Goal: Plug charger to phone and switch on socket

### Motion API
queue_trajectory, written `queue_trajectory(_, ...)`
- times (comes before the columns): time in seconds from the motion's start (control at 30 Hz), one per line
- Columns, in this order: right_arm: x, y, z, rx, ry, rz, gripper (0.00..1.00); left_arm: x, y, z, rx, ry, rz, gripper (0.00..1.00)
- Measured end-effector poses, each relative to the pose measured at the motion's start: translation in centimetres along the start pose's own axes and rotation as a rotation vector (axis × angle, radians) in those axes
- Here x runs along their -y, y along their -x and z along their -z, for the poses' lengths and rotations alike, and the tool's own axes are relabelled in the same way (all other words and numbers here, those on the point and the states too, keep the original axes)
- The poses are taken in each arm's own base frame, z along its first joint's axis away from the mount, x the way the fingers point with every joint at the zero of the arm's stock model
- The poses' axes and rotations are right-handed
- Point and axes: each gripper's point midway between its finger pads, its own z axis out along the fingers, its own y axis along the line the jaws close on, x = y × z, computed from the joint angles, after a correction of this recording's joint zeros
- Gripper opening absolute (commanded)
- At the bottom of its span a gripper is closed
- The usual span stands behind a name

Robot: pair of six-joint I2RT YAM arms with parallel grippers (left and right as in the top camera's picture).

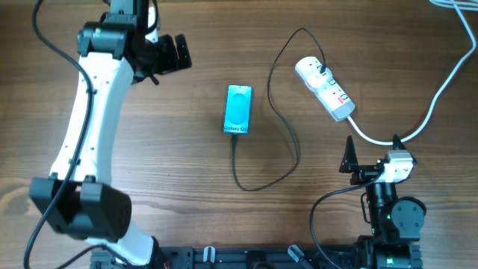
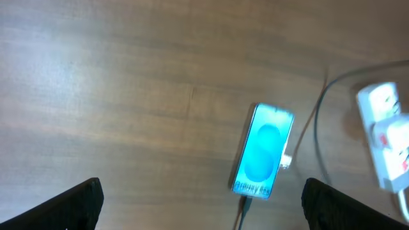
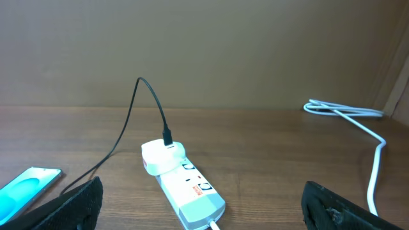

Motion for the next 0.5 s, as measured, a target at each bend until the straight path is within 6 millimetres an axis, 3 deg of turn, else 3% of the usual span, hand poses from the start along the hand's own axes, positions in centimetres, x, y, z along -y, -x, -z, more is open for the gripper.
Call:
queue_trajectory(0.23, 0.0, 0.0, 0.0, 0.002, 0.0, 0.0, 1.0, -1.8, -4.0, 0.1, 0.086, -0.012, -0.006, 1.0)
queue_trajectory(0.37, 0.0, 0.0, 0.0, 0.002, 0.0, 0.0, 1.0, -4.3, -7.6, 0.3, 0.086, 0.012, 0.02, 1.0)
queue_trajectory(0.5, 0.0, 0.1, 0.0, 0.002, 0.0, 0.0, 1.0, -5.9, -10.0, 1.5, 0.149, 0.008, 0.042, 1.0)
